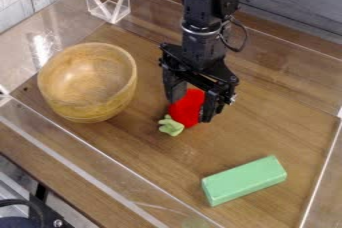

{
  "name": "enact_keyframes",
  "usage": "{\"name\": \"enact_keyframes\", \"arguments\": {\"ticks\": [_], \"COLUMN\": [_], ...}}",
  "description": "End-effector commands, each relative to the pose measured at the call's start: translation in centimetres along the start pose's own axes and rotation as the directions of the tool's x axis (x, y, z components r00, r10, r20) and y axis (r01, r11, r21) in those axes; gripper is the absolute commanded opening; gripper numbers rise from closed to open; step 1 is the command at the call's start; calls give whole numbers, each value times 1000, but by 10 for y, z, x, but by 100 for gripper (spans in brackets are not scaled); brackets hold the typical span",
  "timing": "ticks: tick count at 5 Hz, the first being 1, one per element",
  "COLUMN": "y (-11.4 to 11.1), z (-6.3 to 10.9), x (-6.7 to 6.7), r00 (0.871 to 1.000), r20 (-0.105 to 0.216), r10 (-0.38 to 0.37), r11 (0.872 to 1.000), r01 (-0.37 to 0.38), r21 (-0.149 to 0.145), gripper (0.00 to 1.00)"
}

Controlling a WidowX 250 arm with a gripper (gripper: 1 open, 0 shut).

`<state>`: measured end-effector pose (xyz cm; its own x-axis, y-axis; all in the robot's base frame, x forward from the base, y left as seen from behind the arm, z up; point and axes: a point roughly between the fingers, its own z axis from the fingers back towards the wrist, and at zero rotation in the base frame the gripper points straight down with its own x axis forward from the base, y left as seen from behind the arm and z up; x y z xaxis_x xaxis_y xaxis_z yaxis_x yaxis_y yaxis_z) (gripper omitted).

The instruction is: Move the red object to the left side of the table

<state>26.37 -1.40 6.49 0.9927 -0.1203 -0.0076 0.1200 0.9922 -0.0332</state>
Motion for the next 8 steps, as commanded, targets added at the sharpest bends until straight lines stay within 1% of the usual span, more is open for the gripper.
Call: {"name": "enact_keyframes", "arguments": {"ticks": [1,4,8], "y": [3,4,2], "z": [17,14,14], "x": [9,5,1], "r00": [997,998,998], "r20": [78,69,56], "r10": [5,8,7], "r11": [1000,1000,999], "r01": [-5,-6,-5], "r21": [2,-23,-37], "gripper": [100,100,100]}}
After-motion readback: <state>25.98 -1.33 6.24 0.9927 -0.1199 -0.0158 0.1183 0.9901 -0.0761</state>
